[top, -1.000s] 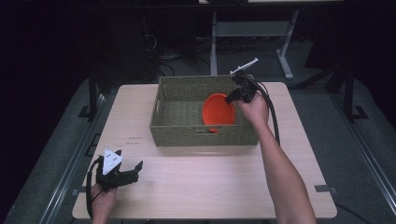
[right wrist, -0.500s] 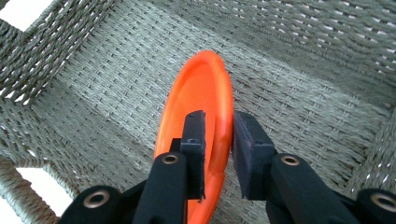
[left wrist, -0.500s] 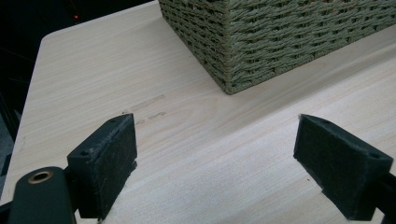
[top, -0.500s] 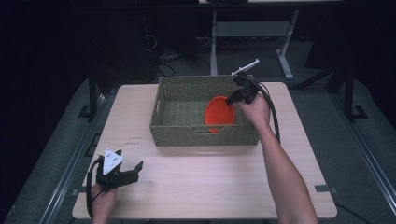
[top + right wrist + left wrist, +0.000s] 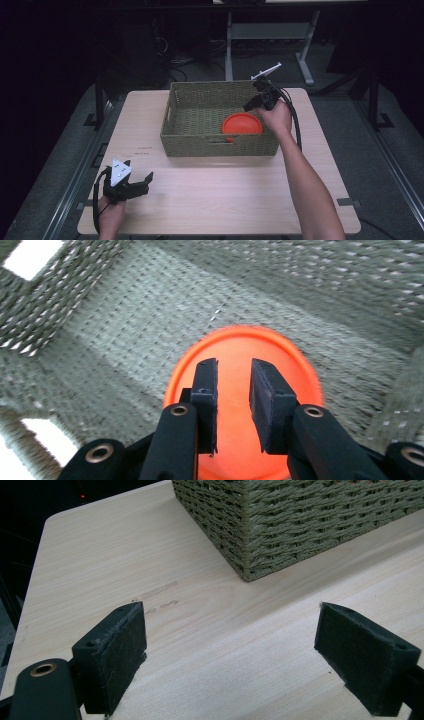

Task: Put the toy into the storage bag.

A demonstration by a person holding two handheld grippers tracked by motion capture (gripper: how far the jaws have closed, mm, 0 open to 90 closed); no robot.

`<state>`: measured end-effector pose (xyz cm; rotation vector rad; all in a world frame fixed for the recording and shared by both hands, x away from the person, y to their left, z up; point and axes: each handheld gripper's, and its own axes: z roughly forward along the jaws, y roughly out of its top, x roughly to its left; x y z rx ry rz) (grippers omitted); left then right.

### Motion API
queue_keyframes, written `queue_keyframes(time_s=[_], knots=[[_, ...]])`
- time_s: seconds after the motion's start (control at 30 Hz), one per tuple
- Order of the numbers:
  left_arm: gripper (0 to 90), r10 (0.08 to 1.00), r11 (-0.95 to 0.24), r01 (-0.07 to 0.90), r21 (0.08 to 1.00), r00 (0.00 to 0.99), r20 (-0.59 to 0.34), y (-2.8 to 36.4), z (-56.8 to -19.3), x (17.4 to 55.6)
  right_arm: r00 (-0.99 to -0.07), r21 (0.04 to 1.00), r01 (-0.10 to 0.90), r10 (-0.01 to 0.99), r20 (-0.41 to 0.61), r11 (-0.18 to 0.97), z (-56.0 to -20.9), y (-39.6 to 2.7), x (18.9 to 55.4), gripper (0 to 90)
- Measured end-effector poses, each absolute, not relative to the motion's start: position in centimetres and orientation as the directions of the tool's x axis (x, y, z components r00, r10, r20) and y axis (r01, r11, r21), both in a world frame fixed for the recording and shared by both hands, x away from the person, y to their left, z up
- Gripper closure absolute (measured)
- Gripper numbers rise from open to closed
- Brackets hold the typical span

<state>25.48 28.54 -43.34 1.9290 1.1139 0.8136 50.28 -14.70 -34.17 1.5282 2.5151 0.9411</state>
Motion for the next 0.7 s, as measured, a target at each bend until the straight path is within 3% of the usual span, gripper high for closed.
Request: queue_keyframes(time_s=[0.3,0.47,0.7], knots=[[12.8,0.895,-0.334,0.415,0.847,0.421,0.147,28.4,-43.4,25.5,-0.546,0.546,0.767,0.789,0.281,0.336,-33.9,-14.3,49.6,68.4],[12.8,0.888,-0.350,0.414,0.840,0.433,0.156,28.3,-43.5,25.5,-0.577,0.534,0.759,0.765,0.286,0.372,-34.4,-14.0,49.2,59.9],[12.8,0.899,-0.326,0.418,0.848,0.415,0.141,28.7,-43.4,25.5,-0.582,0.526,0.760,0.760,0.289,0.381,-34.5,-14.3,48.9,54.6]])
